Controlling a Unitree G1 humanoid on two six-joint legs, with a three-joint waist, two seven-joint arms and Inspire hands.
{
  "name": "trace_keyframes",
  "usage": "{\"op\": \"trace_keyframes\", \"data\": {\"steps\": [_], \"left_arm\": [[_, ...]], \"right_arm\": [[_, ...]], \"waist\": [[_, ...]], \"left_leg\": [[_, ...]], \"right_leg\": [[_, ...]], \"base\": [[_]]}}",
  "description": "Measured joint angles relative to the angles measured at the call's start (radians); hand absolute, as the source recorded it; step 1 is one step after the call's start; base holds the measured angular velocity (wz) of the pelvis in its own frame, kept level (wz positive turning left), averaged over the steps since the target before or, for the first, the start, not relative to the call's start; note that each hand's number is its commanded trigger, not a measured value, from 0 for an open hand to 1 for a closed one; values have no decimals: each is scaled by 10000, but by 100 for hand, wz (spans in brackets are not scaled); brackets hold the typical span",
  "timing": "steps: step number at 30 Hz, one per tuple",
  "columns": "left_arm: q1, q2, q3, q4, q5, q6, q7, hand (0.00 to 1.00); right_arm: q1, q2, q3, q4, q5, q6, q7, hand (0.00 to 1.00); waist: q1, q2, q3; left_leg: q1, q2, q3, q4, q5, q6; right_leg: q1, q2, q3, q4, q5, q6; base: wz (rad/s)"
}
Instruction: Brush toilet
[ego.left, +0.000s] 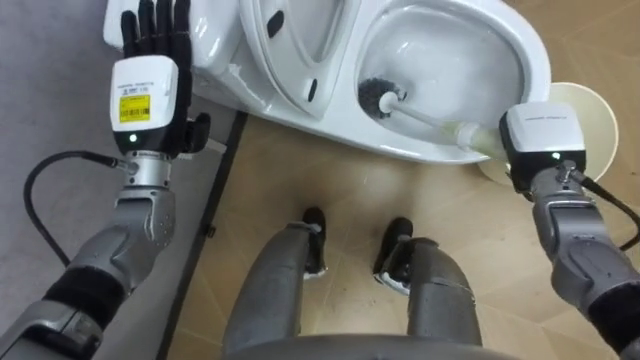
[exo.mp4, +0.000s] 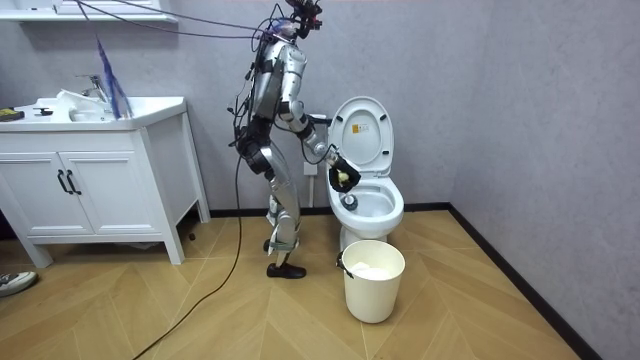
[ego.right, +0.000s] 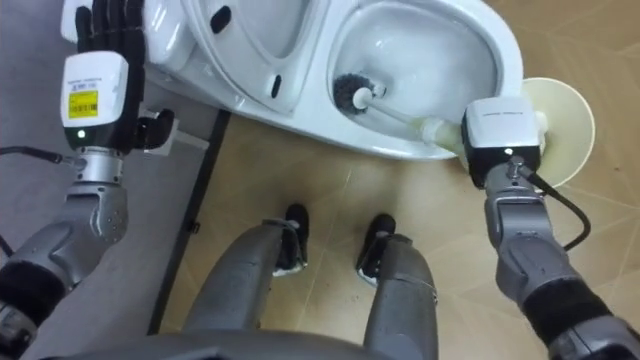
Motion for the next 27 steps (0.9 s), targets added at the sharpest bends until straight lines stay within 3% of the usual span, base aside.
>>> {"op": "trace_keyframes", "data": {"steps": [2, 7, 10, 14, 19, 23, 27], "left_arm": [[99, -4, -1, 6, -140, -28, -29, 0], [346, -13, 57, 5, -434, -146, -433, 0], [582, -12, 442, 25, -409, -327, -777, 0], [944, -9, 879, 44, -411, -412, -944, 0], [2388, -15, 1769, -620, -348, -523, -1440, 0], [3977, -523, 2825, -1744, 19, -546, -1711, 0], [4981, -833, 3378, -1936, 361, -537, -1892, 0]], "right_arm": [[-47, -21, -5, -142, -98, 4, 441, 100], [-90, 59, 8, -46, -105, -44, 1258, 100], [-139, 141, -133, 376, -102, -566, 1399, 100], [167, 138, -398, 648, -81, -1123, 1417, 100], [1190, 385, -1187, 627, -251, -1783, 1384, 100], [2649, 1104, -2466, 522, -748, -2271, 1254, 100], [3628, 1495, -3234, 55, -735, -2680, 1143, 100]], "waist": [[-53, -16, -2], [-103, -363, -37], [-83, -723, -24], [-99, -817, -32], [-7, -928, -114], [33, -1123, -320], [31, -1142, -392]], "left_leg": [[200, 1, 31, -16, -8, -12], [1065, -33, 128, -361, 3, -45], [1651, -35, 190, -607, 18, -72], [2374, -24, 45, -789, -18, -90], [3631, -89, -63, -1577, -7, -89], [4815, -217, -180, -2411, 98, -105], [5866, -220, -191, -3004, 96, -111]], "right_leg": [[164, -5, 12, -13, -9, -10], [872, -22, 126, -235, -59, 7], [1376, -15, 195, -391, -82, 33], [2297, 20, -50, -800, -73, 72], [3594, 32, -202, -1478, -68, 224], [4856, 196, -345, -2363, -25, 407], [5988, 336, -425, -3067, 41, 506]], "base": [[-5], [-2], [-1], [11], [10], [16], [1]]}}
